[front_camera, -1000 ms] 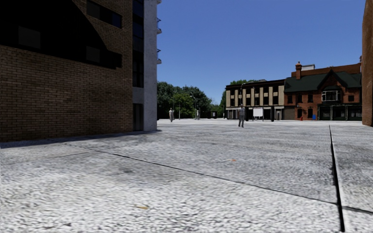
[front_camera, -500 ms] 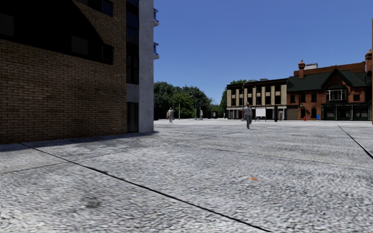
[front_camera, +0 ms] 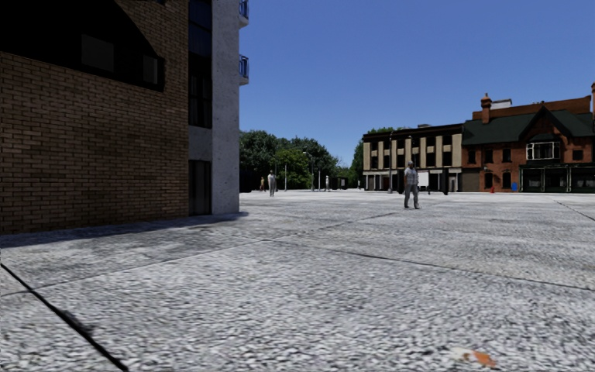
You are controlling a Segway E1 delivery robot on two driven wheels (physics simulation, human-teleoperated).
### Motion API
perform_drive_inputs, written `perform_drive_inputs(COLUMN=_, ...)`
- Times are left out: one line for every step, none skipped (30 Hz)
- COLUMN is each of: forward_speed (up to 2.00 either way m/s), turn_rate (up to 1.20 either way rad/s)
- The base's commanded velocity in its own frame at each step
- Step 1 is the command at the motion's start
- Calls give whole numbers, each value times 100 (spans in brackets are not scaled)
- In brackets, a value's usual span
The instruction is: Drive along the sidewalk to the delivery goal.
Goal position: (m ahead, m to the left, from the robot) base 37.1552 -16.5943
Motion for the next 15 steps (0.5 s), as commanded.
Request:
perform_drive_inputs(forward_speed=200, turn_rate=0)
perform_drive_inputs(forward_speed=200, turn_rate=0)
perform_drive_inputs(forward_speed=200, turn_rate=0)
perform_drive_inputs(forward_speed=200, turn_rate=0)
perform_drive_inputs(forward_speed=200, turn_rate=0)
perform_drive_inputs(forward_speed=200, turn_rate=0)
perform_drive_inputs(forward_speed=200, turn_rate=0)
perform_drive_inputs(forward_speed=200, turn_rate=0)
perform_drive_inputs(forward_speed=200, turn_rate=0)
perform_drive_inputs(forward_speed=200, turn_rate=0)
perform_drive_inputs(forward_speed=200, turn_rate=0)
perform_drive_inputs(forward_speed=200, turn_rate=0)
perform_drive_inputs(forward_speed=200, turn_rate=0)
perform_drive_inputs(forward_speed=200, turn_rate=0)
perform_drive_inputs(forward_speed=200, turn_rate=0)
